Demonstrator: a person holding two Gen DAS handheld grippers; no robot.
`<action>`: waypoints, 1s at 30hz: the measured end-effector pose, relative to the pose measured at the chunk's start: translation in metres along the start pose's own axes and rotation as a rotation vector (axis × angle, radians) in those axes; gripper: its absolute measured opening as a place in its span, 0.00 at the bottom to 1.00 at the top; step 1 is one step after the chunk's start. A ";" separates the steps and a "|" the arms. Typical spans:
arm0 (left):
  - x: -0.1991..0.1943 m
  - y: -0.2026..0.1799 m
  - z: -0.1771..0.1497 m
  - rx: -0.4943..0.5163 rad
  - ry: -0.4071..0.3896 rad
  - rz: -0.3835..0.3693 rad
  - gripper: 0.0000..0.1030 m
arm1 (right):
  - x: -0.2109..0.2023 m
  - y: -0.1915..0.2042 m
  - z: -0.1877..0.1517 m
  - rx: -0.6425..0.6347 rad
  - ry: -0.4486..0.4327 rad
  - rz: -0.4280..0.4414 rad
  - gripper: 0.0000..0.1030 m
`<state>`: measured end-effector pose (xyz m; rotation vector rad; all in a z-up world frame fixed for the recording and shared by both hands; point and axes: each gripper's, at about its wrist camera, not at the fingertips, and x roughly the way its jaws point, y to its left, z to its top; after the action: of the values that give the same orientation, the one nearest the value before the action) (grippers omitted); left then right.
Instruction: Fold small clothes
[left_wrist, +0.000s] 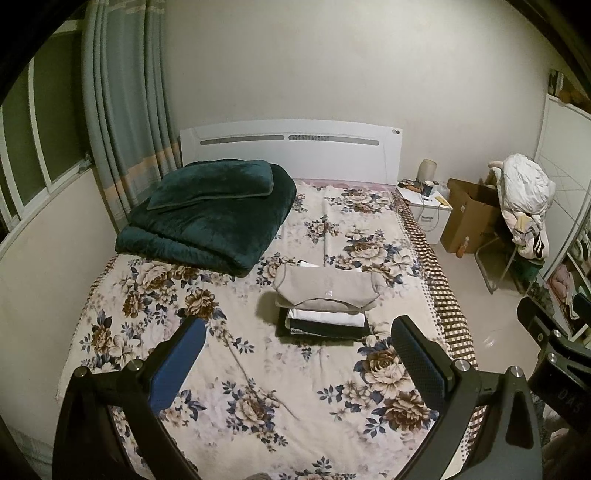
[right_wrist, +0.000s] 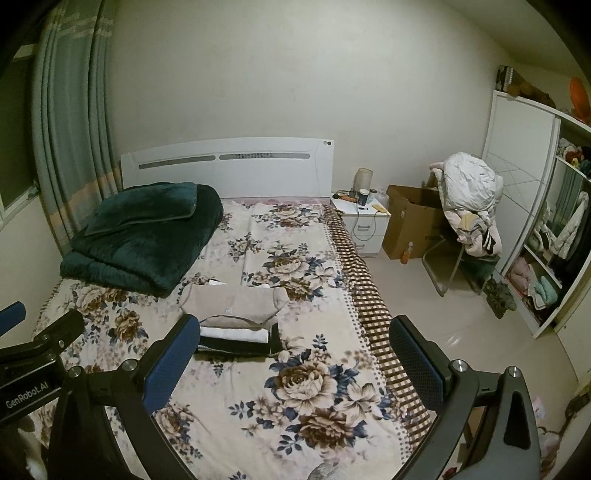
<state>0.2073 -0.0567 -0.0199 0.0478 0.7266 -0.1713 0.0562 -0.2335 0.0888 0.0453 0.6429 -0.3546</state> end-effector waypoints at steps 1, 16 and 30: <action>-0.001 0.000 0.000 -0.002 -0.001 0.001 1.00 | 0.000 0.000 0.000 0.001 0.000 0.002 1.00; -0.008 0.001 -0.002 -0.005 -0.003 0.006 1.00 | -0.009 0.001 0.008 -0.016 0.008 0.026 1.00; -0.013 0.002 -0.001 -0.011 -0.009 0.015 1.00 | -0.010 0.002 0.009 -0.017 0.011 0.035 1.00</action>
<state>0.1971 -0.0532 -0.0123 0.0422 0.7184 -0.1537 0.0546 -0.2298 0.1024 0.0421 0.6548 -0.3157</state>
